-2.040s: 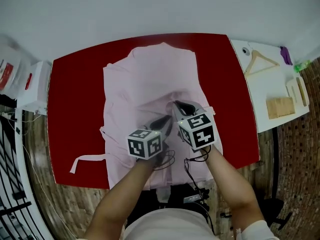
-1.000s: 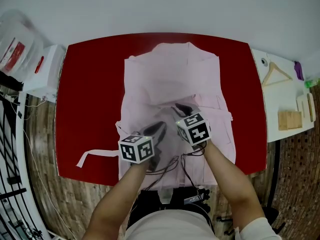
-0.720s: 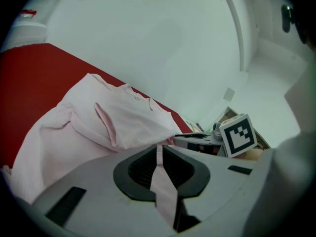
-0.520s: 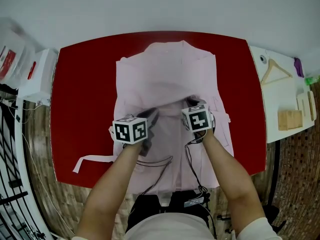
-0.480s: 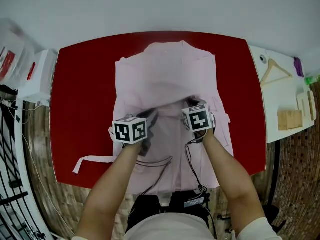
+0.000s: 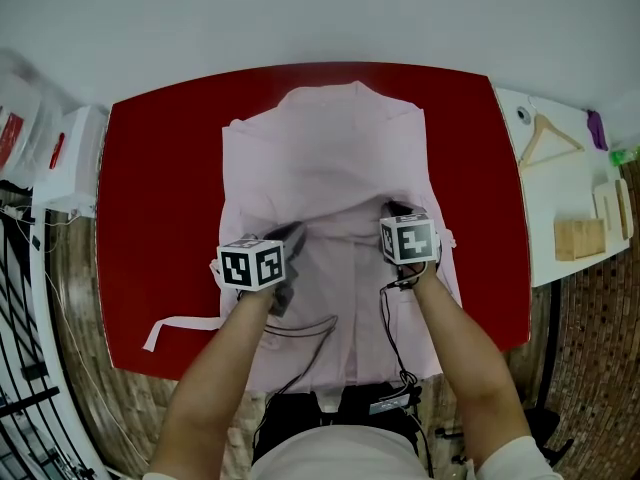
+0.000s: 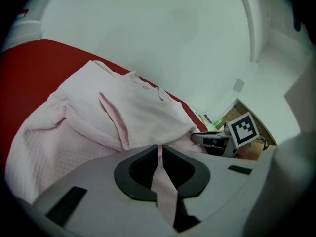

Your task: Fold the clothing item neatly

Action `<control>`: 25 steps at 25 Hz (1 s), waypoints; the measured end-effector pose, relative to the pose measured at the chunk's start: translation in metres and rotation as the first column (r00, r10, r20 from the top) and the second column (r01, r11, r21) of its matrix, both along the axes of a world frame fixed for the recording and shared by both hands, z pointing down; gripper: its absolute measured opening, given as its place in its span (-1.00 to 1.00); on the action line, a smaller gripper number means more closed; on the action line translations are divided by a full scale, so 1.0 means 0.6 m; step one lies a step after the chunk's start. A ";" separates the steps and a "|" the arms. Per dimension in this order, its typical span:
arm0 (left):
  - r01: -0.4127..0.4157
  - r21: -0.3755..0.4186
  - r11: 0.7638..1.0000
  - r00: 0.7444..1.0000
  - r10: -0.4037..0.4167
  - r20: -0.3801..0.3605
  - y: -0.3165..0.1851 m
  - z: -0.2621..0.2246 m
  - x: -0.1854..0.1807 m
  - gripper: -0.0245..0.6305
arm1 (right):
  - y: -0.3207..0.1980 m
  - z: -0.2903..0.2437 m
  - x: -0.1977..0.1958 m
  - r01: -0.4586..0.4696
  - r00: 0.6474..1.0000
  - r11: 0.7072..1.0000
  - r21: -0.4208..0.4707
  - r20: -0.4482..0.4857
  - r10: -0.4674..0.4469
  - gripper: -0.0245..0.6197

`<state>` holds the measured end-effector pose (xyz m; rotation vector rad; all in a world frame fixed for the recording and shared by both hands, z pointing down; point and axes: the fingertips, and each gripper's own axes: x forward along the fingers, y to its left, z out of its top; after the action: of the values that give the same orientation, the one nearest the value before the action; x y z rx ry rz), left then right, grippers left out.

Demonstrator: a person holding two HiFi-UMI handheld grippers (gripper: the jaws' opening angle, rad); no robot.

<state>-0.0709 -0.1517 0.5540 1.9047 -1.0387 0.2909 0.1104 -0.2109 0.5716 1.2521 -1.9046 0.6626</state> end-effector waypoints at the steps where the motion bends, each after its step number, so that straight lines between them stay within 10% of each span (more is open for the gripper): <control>1: -0.003 0.002 1.000 1.000 0.003 0.002 0.001 0.000 0.000 -0.87 | 0.000 -0.001 0.003 0.002 1.000 1.000 0.008 -0.009 -0.002 -0.82; 25: -0.094 0.201 0.975 0.983 0.123 -0.138 0.100 -0.148 0.032 -0.87 | 0.106 -0.130 -0.028 -0.027 0.999 0.979 0.200 -0.014 0.030 -0.81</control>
<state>-0.0515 -0.0916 0.4652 2.1275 -0.8908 0.1093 0.0933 -0.1473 0.4936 1.4071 -1.9808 0.4823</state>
